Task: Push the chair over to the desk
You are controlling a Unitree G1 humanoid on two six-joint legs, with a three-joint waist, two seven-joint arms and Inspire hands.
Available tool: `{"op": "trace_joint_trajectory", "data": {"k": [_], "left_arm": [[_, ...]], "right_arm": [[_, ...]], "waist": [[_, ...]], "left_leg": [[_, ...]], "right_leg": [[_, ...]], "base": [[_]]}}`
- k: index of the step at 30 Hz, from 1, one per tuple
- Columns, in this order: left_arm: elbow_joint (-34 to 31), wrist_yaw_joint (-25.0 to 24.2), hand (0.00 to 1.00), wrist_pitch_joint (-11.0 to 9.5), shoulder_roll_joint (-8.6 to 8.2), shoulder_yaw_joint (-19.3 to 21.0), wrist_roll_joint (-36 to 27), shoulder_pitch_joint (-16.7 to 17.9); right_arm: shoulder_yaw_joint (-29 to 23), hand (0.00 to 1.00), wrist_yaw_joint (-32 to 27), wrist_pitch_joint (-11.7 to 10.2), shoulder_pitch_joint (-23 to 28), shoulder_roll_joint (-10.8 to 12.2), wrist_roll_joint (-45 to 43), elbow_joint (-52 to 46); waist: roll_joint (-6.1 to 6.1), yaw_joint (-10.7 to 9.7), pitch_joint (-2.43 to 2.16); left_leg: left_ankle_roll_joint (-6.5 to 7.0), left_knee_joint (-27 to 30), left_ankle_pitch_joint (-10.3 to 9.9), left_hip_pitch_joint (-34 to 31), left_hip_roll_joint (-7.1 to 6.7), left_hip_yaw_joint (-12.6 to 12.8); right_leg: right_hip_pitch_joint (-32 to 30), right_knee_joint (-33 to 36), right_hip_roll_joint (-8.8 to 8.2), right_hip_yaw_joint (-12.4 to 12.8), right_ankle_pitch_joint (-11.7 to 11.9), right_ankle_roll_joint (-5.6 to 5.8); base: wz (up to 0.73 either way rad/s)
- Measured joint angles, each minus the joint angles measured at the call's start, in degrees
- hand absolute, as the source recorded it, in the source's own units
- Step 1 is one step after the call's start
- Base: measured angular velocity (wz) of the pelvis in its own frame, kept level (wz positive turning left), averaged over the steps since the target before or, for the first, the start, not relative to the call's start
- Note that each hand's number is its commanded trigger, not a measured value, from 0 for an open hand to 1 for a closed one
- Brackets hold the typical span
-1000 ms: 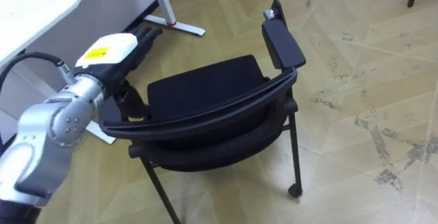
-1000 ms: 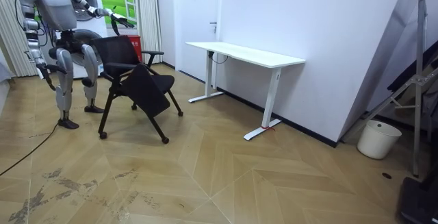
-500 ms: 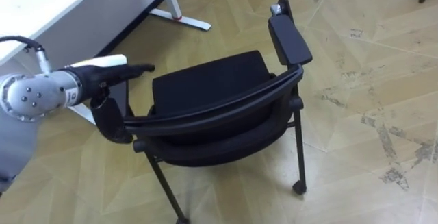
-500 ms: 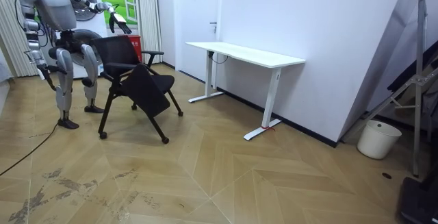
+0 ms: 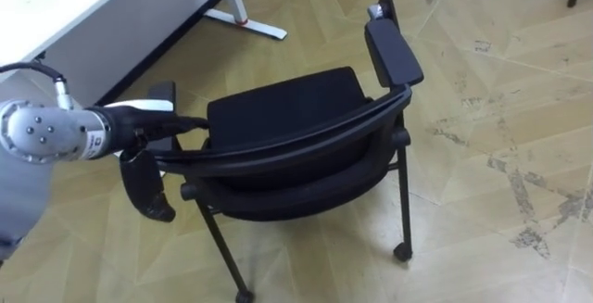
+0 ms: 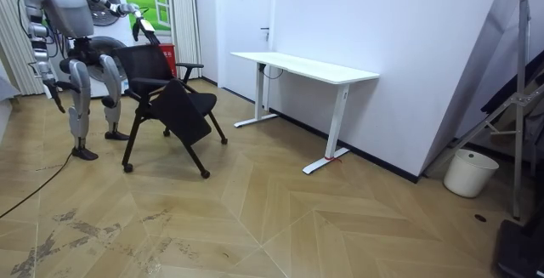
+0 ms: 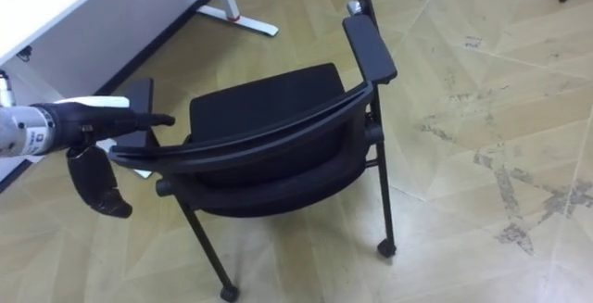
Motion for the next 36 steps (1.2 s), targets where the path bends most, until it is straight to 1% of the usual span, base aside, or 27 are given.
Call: {"op": "trace_joint_trajectory", "data": {"k": [7, 11, 12, 13, 14, 16, 17, 18, 19, 20, 22, 23, 24, 25, 26, 28, 29, 30, 32, 33, 34, 36], "left_arm": [[0.0, 0.0, 0.00, 0.0, 0.00, 0.0, 0.0, 0.0], [0.0, 0.8, 0.00, -0.3, -0.16, 0.2, 0.0, 0.0], [0.0, 1.9, 0.00, -0.6, -0.43, 0.4, 0.0, 0.0], [0.1, 3.1, 0.00, -0.8, -1.61, 1.7, 0.1, 0.0], [0.1, 3.9, 0.00, -1.0, -2.49, 2.5, 0.1, 0.0], [1.2, 7.7, 0.00, -2.4, -5.16, 3.7, 0.8, 0.3], [1.4, 8.5, 0.00, -2.7, -6.05, 4.1, 1.4, 0.8], [1.5, 10.1, 0.00, -2.9, -8.23, 4.4, 3.1, 1.5], [1.8, 11.0, 0.00, -3.0, -9.40, 4.4, 3.8, 1.7], [3.0, 13.1, 0.00, -3.8, -11.65, 4.7, 4.8, 2.6], [5.7, 17.5, 0.00, -5.1, -15.37, 4.8, 6.9, 5.3], [6.4, 18.5, 0.00, -5.2, -16.28, 4.8, 6.9, 5.7], [7.9, 20.3, 0.00, -5.4, -17.67, 4.8, 6.9, 6.4], [9.1, 23.1, 0.00, -6.4, -18.82, 4.8, 7.8, 6.7], [9.1, 24.0, 0.00, -6.6, -19.24, 4.8, 8.3, 6.7], [11.4, 28.6, 0.00, -8.0, -21.00, 4.8, 9.5, 6.7], [11.9, 29.6, 0.00, -8.1, -21.58, 4.7, 10.2, 6.7], [12.5, 31.3, 0.00, -8.1, -22.68, 4.7, 11.2, 6.7], [13.7, 33.5, 0.00, -8.8, -23.41, 4.6, 11.5, 6.8], [14.7, 35.0, 0.00, -9.1, -24.10, 4.5, 11.4, 6.9], [14.9, 36.3, 0.00, -9.2, -24.54, 4.4, 11.4, 7.4], [15.2, 37.4, 0.00, -9.2, -24.73, 3.7, 11.4, 7.7]], "right_arm": [[0.0, 0.00, 0.1, 0.0, 0.4, 0.0, -0.3, -0.1], [-0.1, 0.00, -0.3, -0.1, 0.5, 0.0, 0.7, -0.1], [-0.1, 0.00, -0.6, -0.2, 0.7, 0.0, 0.7, -0.2], [-0.2, 0.00, -0.6, -0.3, 0.7, 0.0, 0.8, -0.2], [-0.2, 0.00, -0.6, -0.4, 0.7, 0.1, 0.8, -0.2], [-0.1, 0.00, -0.8, -0.6, 0.6, 0.2, 1.6, -0.1], [0.0, 0.00, -0.9, -0.7, 0.6, 0.3, 1.7, -0.1], [0.0, 0.00, -1.0, -0.7, 1.0, 0.4, 2.6, -0.1], [0.1, 0.00, -1.2, -0.7, 1.3, 0.5, 3.4, -0.1], [0.2, 0.00, -1.4, -0.7, 1.7, 0.7, 4.0, -0.2], [0.5, 0.00, -2.1, -1.1, 1.8, 1.0, 4.3, -0.7], [0.6, 0.00, -2.4, -1.2, 1.8, 1.2, 4.6, -0.7], [0.6, 0.00, -3.4, -1.2, 1.8, 1.7, 4.8, -0.7], [0.6, 0.00, -4.1, -1.2, 1.9, 2.1, 5.3, -0.6], [0.6, 0.00, -4.5, -1.3, 1.9, 2.4, 5.8, -0.6], [2.1, 0.00, -5.8, -1.4, 1.9, 3.1, 6.4, -0.9], [2.5, 0.00, -5.9, -1.4, 1.9, 3.2, 6.4, -1.1], [3.0, 0.00, -6.2, -1.3, 2.0, 3.3, 6.4, -1.9], [3.8, 0.00, -6.2, -1.4, 2.1, 3.4, 6.4, -2.5], [4.0, 0.00, -6.2, -1.5, 2.1, 3.3, 6.4, -2.5], [4.5, 0.00, -6.1, -1.5, 2.2, 3.3, 6.4, -2.5], [4.6, 0.00, -5.7, -1.5, 2.3, 3.3, 6.5, -2.6]], "waist": [[0.53, 0.0, -0.39], [0.46, 0.0, -0.42], [0.12, 0.0, -0.27], [0.16, 0.0, -0.32], [-0.21, 0.1, -0.09], [-0.80, 0.1, 0.01], [-1.03, 0.0, 0.09], [-1.52, 0.0, 0.04], [-1.79, 0.1, -0.03], [-2.34, 0.2, -0.11], [-3.00, 0.0, -0.35], [-3.28, -0.1, -0.33], [-3.84, -0.1, -0.32], [-4.65, -0.3, -0.31], [-4.96, -0.2, -0.40], [-5.77, -0.3, -0.78], [-5.84, -0.3, -0.82], [-5.82, -0.3, -0.82], [-5.50, -0.4, -0.81], [-5.16, -0.4, -0.81], [-5.15, -0.4, -0.61], [-4.79, -0.4, -0.56]], "left_leg": [[0.00, 0.2, 0.0, -0.4, 0.00, -0.1], [0.00, 0.4, 0.0, -0.7, -0.01, -0.2], [0.00, 0.4, 0.0, -0.6, -0.01, -0.2], [0.00, 0.5, 0.0, -0.7, -0.02, -0.2], [0.00, 0.4, 0.0, -0.6, -0.03, -0.2], [0.00, 0.2, 0.0, -0.1, -0.03, -0.1], [-0.01, 0.0, 0.0, 0.2, -0.02, 0.0], [-0.02, -0.3, 0.0, 0.6, -0.01, 0.2], [-0.02, -0.3, 0.0, 0.6, -0.01, 0.3], [-0.02, -0.4, 0.0, 0.7, -0.01, 0.3], [-0.02, -0.5, 0.0, 0.8, 0.02, 0.5], [-0.02, -0.5, 0.0, 0.8, 0.02, 0.5], [-0.02, -0.5, 0.0, 0.7, 0.04, 0.5], [-0.02, -0.5, 0.0, 0.6, 0.05, 0.5], [-0.03, -0.5, 0.0, 0.6, 0.05, 0.5], [-0.03, -0.5, 0.0, 0.7, 0.05, 0.5], [-0.03, -0.5, 0.0, 0.7, 0.05, 0.5], [-0.03, -0.5, 0.0, 0.7, 0.05, 0.5], [-0.04, -0.5, 0.0, 0.7, 0.05, 0.5], [-0.03, -0.6, 0.0, 0.8, 0.05, 0.6], [-0.04, -0.9, 0.0, 1.2, 0.05, 0.7], [-0.05, -1.3, 0.1, 1.4, 0.04, 0.9]], "right_leg": [[-0.1, 0.0, 0.01, -0.2, 0.0, 0.00], [-0.4, 0.0, 0.04, -0.1, -0.2, -0.16], [-0.5, 0.2, 0.04, -0.1, -0.2, -0.17], [-0.5, 0.2, 0.05, 0.0, -0.2, -0.17], [-0.5, 0.2, 0.05, 0.0, -0.2, -0.17], [-0.2, 0.3, 0.05, 0.1, -0.2, -0.16], [0.0, 0.3, 0.05, 0.1, -0.2, -0.15], [0.1, 0.3, 0.07, 0.6, -0.4, -0.16], [0.1, 0.3, 0.08, 0.7, -0.4, -0.18], [0.1, 0.3, 0.10, 0.8, -0.5, -0.19], [0.1, 0.2, 0.17, 0.9, -0.5, -0.19], [0.1, 0.2, 0.19, 0.9, -0.5, -0.19], [0.0, 0.2, 0.23, 0.9, -0.5, -0.20], [0.0, 0.2, 0.23, 0.9, -0.5, -0.21], [0.0, 0.2, 0.23, 0.9, -0.5, -0.22], [0.0, 0.2, 0.21, 0.9, -0.4, -0.26], [0.0, 0.2, 0.21, 0.9, -0.4, -0.29], [0.1, 0.2, 0.21, 0.9, -0.4, -0.31], [0.1, 0.2, 0.22, 0.9, -0.4, -0.31], [0.2, 0.2, 0.22, 0.9, -0.4, -0.31], [0.3, 0.2, 0.22, 1.1, -0.4, -0.31], [0.2, 0.2, 0.22, 1.3, -0.4, -0.31]], "base": [[0.00], [0.00], [0.00], [0.00], [0.00], [0.00], [-0.06], [-0.08], [-0.07], [-0.05], [-0.04], [0.00], [0.00], [0.00], [0.00], [0.00], [0.00], [0.00], [0.00], [0.00], [-0.04], [-0.06]]}}
